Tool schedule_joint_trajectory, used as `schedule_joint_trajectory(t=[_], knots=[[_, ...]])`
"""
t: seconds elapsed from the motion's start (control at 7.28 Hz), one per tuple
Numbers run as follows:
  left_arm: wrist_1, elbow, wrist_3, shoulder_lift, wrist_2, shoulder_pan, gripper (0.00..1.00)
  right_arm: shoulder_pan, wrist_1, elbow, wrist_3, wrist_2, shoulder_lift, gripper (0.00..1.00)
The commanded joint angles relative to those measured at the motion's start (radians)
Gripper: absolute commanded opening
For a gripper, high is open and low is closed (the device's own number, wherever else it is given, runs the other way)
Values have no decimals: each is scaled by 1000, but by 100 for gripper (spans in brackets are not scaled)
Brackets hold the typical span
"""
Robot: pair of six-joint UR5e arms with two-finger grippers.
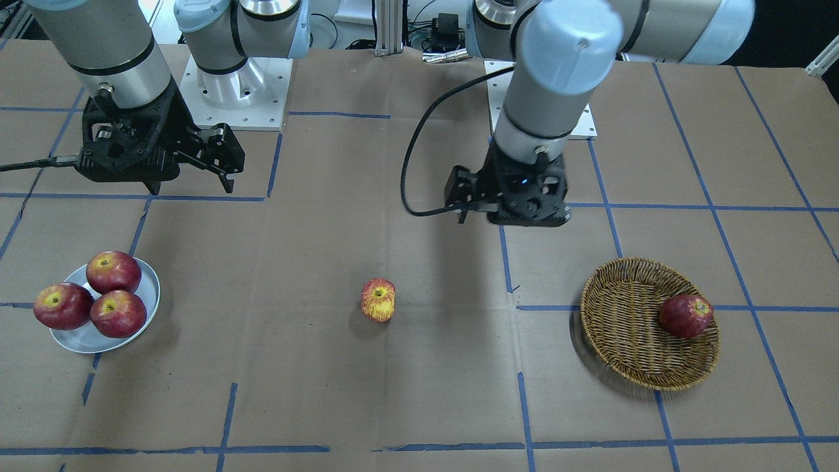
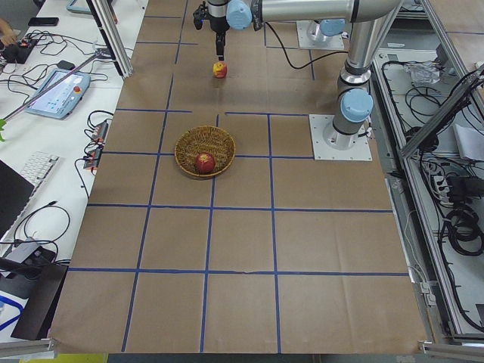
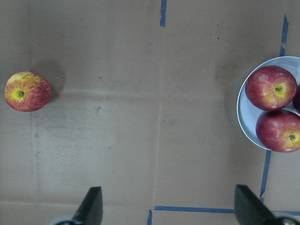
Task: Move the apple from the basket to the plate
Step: 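Move the right gripper over the yellow-red apple while the left arm withdraws toward the basket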
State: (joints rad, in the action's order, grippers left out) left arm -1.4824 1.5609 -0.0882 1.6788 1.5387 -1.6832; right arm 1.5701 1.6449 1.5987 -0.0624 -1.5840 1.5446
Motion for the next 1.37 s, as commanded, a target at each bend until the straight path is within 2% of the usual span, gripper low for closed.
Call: schedule_joint_trajectory(t=[0.0,0.14,0.27,0.55,0.82,1.24], knots=[[-136,5,94,-208,7,92,99,5,1,0,7,-7,2,100],[-194,24,129,-253,14,99,99,19,7,-12,86,2,-9,100],[-196,36,125,-264,5,97,99,56,30,-16,152,4,-33,100],[-194,39,125,-243,11,97,99,222,196,-16,324,-1,-154,100],[-124,60,122,-232,0,99,99,351,387,-14,474,-24,-304,100],[-104,112,120,-257,4,97,99,415,536,29,494,-34,-447,100]])
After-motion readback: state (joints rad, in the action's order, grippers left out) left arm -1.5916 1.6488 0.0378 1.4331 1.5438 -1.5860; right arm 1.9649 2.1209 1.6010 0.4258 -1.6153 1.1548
